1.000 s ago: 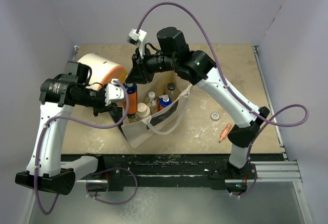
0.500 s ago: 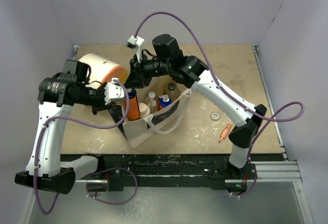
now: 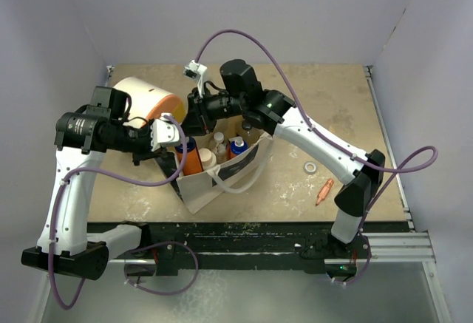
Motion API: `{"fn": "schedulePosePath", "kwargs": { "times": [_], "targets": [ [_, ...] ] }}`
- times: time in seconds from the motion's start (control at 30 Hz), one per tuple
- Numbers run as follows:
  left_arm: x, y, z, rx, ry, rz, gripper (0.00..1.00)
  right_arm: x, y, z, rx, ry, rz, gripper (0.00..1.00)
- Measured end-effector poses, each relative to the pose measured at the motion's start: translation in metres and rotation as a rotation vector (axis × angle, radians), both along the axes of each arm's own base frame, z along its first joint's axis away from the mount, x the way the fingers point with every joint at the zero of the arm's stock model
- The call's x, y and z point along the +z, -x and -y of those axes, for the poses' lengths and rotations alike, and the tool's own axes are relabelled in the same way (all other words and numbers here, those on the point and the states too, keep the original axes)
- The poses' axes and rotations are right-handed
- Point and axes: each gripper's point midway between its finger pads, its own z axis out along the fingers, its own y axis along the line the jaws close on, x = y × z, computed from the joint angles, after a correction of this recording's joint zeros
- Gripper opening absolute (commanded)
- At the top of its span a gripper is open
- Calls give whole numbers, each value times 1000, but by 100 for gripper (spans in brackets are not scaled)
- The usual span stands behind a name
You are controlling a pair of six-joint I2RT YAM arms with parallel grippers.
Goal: Place the personal care products into the canvas bag
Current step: Place the care product in the canvas bag.
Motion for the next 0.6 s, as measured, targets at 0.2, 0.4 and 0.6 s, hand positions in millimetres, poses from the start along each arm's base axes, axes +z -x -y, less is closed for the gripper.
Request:
{"fn": "schedulePosePath", "kwargs": {
  "times": [0.2,0.4,0.6],
  "targets": [
    [0,0,-1,1,-3,0,0,-11,6,1,16,19,-48,0],
    [-1,1,1,1,5,-10,0,-11,6,1,19,18,-45,0],
    [1,4,5,-5,31,-21,0,-10,16,2,104,-2,12,0]
  ]
}}
